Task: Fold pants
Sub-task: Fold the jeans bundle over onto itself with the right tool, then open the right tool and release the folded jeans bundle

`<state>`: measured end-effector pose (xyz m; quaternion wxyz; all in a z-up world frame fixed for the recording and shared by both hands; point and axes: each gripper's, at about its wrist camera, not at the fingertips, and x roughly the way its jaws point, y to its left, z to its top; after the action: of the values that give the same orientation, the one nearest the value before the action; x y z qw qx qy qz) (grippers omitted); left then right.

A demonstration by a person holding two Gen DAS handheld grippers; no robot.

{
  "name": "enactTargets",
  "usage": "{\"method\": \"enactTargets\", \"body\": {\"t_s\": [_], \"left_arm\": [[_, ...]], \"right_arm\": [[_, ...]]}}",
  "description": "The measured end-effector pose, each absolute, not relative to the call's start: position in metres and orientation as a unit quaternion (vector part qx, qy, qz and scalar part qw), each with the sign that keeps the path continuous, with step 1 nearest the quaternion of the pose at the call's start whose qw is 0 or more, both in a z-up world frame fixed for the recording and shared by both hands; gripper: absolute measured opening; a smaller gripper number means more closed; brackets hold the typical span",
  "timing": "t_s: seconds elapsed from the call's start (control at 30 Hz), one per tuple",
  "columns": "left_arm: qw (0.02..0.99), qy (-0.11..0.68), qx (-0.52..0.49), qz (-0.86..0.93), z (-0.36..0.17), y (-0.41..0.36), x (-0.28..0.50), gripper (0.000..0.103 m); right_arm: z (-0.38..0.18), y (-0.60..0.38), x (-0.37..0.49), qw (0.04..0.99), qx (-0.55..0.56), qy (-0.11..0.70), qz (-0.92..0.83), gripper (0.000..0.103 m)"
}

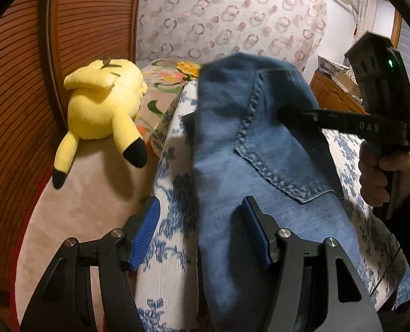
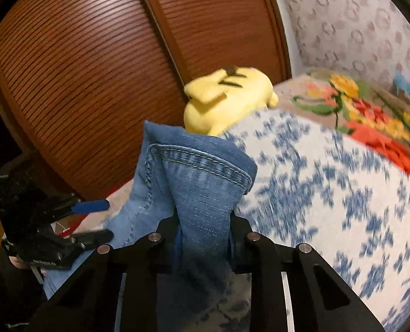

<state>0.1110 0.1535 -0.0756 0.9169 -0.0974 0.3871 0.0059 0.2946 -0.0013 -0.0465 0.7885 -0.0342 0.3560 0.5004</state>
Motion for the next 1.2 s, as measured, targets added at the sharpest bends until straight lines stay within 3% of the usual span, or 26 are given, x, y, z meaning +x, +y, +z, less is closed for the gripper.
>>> {"method": "enactTargets", "body": {"t_s": [0.4,0.67,0.9,1.2], "left_arm": [[0.930,0.359,-0.079,0.007,-0.046,0.169,0.172,0.062],[0.932,0.358,-0.055,-0.010,-0.037,0.165,0.218,0.062],[0.929,0.366,-0.044,-0.008,-0.043,0.161,0.231,0.063],[0.922,0.384,-0.054,0.000,-0.061,0.167,0.230,0.062]], "right_arm": [[-0.035,0.037,0.380,0.822,-0.001,0.328,0.465,0.025],[-0.065,0.058,0.438,0.856,-0.020,0.339,0.388,0.025],[-0.064,0.066,0.445,0.854,-0.044,0.363,0.371,0.044],[-0.010,0.040,0.433,0.883,-0.048,0.300,0.358,0.048]]}}
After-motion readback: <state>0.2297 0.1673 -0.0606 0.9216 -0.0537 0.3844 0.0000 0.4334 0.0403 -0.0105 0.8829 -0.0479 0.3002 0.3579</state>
